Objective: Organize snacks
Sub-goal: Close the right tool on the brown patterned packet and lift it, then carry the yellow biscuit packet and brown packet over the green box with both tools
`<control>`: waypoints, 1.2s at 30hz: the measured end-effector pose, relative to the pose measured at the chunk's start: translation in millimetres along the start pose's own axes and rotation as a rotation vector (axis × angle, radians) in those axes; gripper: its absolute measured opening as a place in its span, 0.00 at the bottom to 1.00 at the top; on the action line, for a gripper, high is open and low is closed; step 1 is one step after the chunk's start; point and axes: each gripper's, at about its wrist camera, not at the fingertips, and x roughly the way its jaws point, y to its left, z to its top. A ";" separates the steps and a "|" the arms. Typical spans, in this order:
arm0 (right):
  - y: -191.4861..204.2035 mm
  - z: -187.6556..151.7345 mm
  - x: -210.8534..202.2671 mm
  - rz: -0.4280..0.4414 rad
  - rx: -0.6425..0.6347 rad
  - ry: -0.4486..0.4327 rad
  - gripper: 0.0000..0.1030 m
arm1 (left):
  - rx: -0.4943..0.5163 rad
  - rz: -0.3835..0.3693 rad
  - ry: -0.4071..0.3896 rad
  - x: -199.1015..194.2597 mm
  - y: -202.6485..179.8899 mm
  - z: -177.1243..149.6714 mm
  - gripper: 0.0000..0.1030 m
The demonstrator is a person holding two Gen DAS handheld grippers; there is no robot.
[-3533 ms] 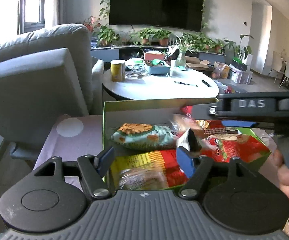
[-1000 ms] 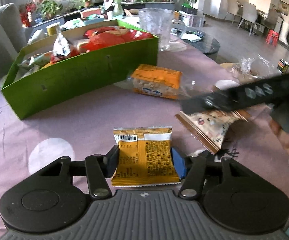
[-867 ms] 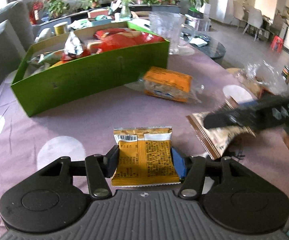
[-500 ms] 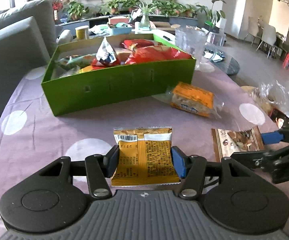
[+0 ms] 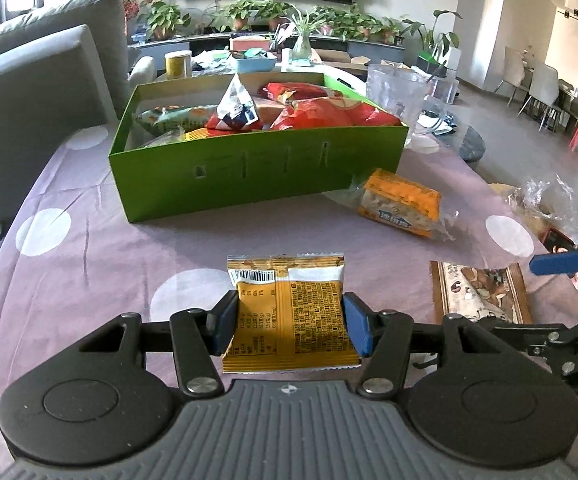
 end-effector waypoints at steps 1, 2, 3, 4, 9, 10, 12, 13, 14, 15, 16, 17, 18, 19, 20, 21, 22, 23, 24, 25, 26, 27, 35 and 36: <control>1.2 0.4 0.8 -0.012 -0.040 0.006 0.65 | -0.004 0.001 0.000 0.0 0.7 0.0 0.51; 2.2 0.6 2.0 -0.019 -0.071 0.008 0.65 | -0.008 0.002 0.000 0.2 1.4 -0.3 0.51; 4.4 1.0 4.8 -0.027 -0.113 0.013 0.65 | -0.011 0.003 0.001 0.3 2.2 -0.4 0.51; 6.0 1.4 8.5 -0.036 -0.145 0.022 0.65 | -0.013 0.003 0.001 0.3 2.4 -0.4 0.51; 13.3 5.0 27.1 -0.073 -0.252 0.047 0.65 | -0.012 0.002 0.001 0.5 2.4 -0.6 0.51; 14.4 6.5 30.9 -0.077 -0.261 0.049 0.65 | -0.012 0.002 0.001 0.5 2.4 -0.6 0.51; 14.7 9.3 34.2 -0.074 -0.262 0.039 0.66 | -0.013 0.003 0.001 0.5 2.3 -0.5 0.51; 13.1 11.4 36.6 -0.071 -0.254 0.039 0.66 | -0.013 0.004 0.002 0.6 2.3 -0.5 0.51; 11.8 13.1 38.2 -0.071 -0.242 0.040 0.66 | -0.014 0.004 0.002 0.4 2.8 -0.5 0.51; 10.3 14.6 39.7 -0.071 -0.229 0.041 0.66 | -0.015 0.003 0.002 0.5 3.3 -0.1 0.51; 8.1 15.5 41.0 -0.070 -0.213 0.043 0.63 | -0.017 0.003 0.002 0.5 3.9 0.2 0.51; 7.9 15.9 41.0 -0.066 -0.202 0.045 0.62 | -0.019 0.004 0.002 0.7 4.3 0.4 0.51; 8.0 16.6 40.5 -0.056 -0.187 0.045 0.57 | -0.020 0.004 0.002 1.0 5.1 0.7 0.51; 7.3 16.5 38.6 -0.037 -0.170 0.042 0.44 | -0.022 0.004 0.001 1.1 5.6 0.7 0.51; 6.8 16.9 37.4 -0.016 -0.155 0.041 0.35 | -0.023 0.005 0.001 1.2 6.0 0.7 0.51; 6.9 17.1 35.3 0.002 -0.135 0.044 0.22 | -0.024 0.004 0.001 1.1 6.3 0.6 0.51; 7.6 16.9 34.1 -0.006 -0.127 0.042 0.22 | -0.024 0.003 0.000 1.0 6.4 0.5 0.51; 9.3 16.7 33.3 -0.018 -0.132 0.037 0.21 | -0.023 0.002 0.000 0.6 6.2 0.5 0.51; 11.8 15.2 32.2 -0.032 -0.142 0.029 0.21 | -0.023 0.002 -0.001 0.5 6.7 0.6 0.51; 14.3 14.5 30.4 -0.039 -0.149 0.018 0.21 | -0.022 0.002 -0.002 0.2 6.8 0.6 0.51; 15.3 14.2 28.1 -0.038 -0.149 0.009 0.21 | -0.023 0.003 -0.004 -0.1 6.9 0.7 0.51; 15.7 14.7 25.6 -0.033 -0.144 -0.003 0.21 | -0.023 0.005 -0.005 -0.5 7.0 0.9 0.51; 11.2 26.0 10.7 -0.012 -0.042 -0.077 0.21 | -0.027 0.007 -0.022 -5.4 8.1 1.3 0.51; 10.1 27.8 9.1 -0.006 -0.022 -0.087 0.21 | -0.028 0.008 -0.025 -6.4 8.3 2.1 0.51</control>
